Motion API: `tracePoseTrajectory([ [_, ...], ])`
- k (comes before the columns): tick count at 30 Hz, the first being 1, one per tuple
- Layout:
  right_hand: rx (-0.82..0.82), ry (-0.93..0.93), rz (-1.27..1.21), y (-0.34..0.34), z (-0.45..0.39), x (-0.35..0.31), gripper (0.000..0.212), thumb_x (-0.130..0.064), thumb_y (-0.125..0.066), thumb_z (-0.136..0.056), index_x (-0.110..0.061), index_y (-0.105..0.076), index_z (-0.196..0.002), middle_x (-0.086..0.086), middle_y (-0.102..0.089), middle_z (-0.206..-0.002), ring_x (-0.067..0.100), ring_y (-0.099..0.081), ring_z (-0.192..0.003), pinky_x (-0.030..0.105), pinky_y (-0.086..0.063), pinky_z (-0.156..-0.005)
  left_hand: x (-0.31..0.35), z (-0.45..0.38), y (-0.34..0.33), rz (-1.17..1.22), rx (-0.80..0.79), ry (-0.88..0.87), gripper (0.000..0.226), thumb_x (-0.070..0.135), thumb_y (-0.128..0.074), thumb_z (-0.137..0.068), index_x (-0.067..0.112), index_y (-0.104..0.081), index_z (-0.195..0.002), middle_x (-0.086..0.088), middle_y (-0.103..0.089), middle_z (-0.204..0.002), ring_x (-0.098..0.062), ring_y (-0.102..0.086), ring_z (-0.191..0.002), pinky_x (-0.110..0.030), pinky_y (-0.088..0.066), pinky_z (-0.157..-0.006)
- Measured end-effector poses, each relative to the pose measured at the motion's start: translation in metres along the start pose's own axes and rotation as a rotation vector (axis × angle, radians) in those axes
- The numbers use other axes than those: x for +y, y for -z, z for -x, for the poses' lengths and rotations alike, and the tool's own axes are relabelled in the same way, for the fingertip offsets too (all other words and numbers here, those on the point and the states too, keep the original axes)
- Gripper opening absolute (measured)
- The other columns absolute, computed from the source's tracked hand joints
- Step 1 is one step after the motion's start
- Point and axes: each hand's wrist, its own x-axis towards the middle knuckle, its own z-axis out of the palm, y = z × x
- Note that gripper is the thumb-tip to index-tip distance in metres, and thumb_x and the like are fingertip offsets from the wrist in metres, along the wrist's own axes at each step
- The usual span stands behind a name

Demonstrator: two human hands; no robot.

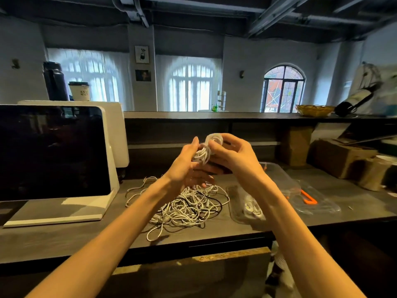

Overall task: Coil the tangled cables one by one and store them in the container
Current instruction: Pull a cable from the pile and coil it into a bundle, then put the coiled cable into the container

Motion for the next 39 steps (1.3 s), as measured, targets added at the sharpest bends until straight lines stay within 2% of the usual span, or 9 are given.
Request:
tracePoseTrajectory([
  [2,0.080,-0.017,0.064,0.027,-0.010,0.005,0.023,-0.026,-0.072,-0.095,-0.019,-0.071,-0.117,0.006,-0.076,-0.107,0.020,-0.076,-0.098,0.032,-0.062,-0.081,-0.008,-0.022,-0.012,-0.045,0.056,0.002,0.054,0.059,-0.028,-0.105,0.018,-0.046,-0.137,-0.012,-0.078,-0.094,-0.028,-0.074,-0.082,-0.032,-0.057,-0.063],
  [4,0.128,-0.059,0.134,0.056,-0.019,0.013,0.026,-0.026,-0.072,-0.095,-0.016,-0.070,-0.119,0.009,-0.075,-0.108,0.020,-0.076,-0.094,0.026,-0.061,-0.072,-0.017,-0.046,-0.026,-0.073,0.084,0.002,0.045,0.051,-0.034,-0.107,0.018,-0.045,-0.134,-0.007,-0.077,-0.088,-0.023,-0.070,-0.073,-0.028,-0.054,-0.058],
  [8,0.178,-0.145,0.323,0.104,-0.036,0.035,0.023,-0.026,-0.073,-0.095,-0.016,-0.070,-0.116,0.002,-0.072,-0.101,0.013,-0.072,-0.087,0.015,-0.055,-0.059,-0.034,-0.088,-0.051,-0.204,-0.009,0.028,0.028,0.035,-0.049,-0.106,0.017,-0.051,-0.127,-0.015,-0.074,-0.103,-0.019,-0.069,-0.072,-0.028,-0.053,-0.057],
  [14,0.256,-0.248,0.478,0.151,-0.074,0.095,0.026,-0.024,-0.075,-0.092,-0.010,-0.070,-0.114,0.009,-0.072,-0.103,0.016,-0.072,-0.087,0.022,-0.058,-0.060,-0.070,-0.133,-0.061,-0.401,0.003,0.010,0.017,0.022,-0.060,-0.100,0.020,-0.059,-0.117,-0.007,-0.072,-0.104,-0.017,-0.073,-0.081,-0.022,-0.052,-0.056],
  [16,0.239,-0.305,0.661,0.160,-0.087,0.119,0.022,-0.026,-0.075,-0.091,-0.015,-0.069,-0.108,0.005,-0.070,-0.099,0.014,-0.070,-0.087,0.022,-0.058,-0.060,-0.081,-0.146,-0.058,-0.409,0.024,0.013,0.017,0.018,-0.061,-0.099,0.019,-0.060,-0.117,-0.007,-0.071,-0.104,-0.017,-0.073,-0.081,-0.019,-0.051,-0.053],
  [20,0.170,-0.540,0.908,0.171,-0.116,0.169,0.020,-0.022,-0.070,-0.090,-0.007,-0.071,-0.102,0.013,-0.074,-0.095,0.023,-0.076,-0.080,0.041,-0.065,-0.074,-0.099,-0.165,-0.050,-0.393,0.054,0.020,0.015,0.015,-0.063,-0.098,0.020,-0.062,-0.112,-0.007,-0.069,-0.106,-0.019,-0.072,-0.083,-0.019,-0.050,-0.053],
  [27,-0.115,-0.828,0.911,0.159,-0.140,0.211,0.015,-0.008,-0.068,-0.094,0.003,-0.069,-0.105,0.017,-0.074,-0.099,0.029,-0.077,-0.091,0.034,-0.065,-0.070,-0.125,-0.185,-0.032,-0.408,-0.040,0.095,0.014,0.012,-0.065,-0.096,0.019,-0.064,-0.108,-0.009,-0.069,-0.107,-0.020,-0.071,-0.085,-0.020,-0.051,-0.055],
  [35,-0.025,-0.568,0.911,0.155,-0.145,0.166,0.016,-0.026,-0.069,-0.096,-0.012,-0.071,-0.103,0.007,-0.076,-0.092,0.018,-0.076,-0.078,0.034,-0.065,-0.073,-0.116,-0.182,-0.012,-0.397,-0.058,0.113,0.015,0.011,-0.067,-0.095,0.017,-0.066,-0.108,-0.012,-0.071,-0.107,-0.021,-0.073,-0.083,-0.027,-0.054,-0.060],
  [39,-0.073,-0.333,0.880,0.124,-0.124,0.117,0.019,-0.030,-0.068,-0.097,-0.012,-0.075,-0.101,0.002,-0.076,-0.084,0.013,-0.074,-0.074,0.021,-0.058,-0.059,-0.094,-0.164,-0.001,-0.416,-0.038,0.100,0.012,0.010,-0.064,-0.097,0.014,-0.066,-0.108,-0.013,-0.073,-0.105,-0.019,-0.072,-0.078,-0.020,-0.050,-0.050],
])
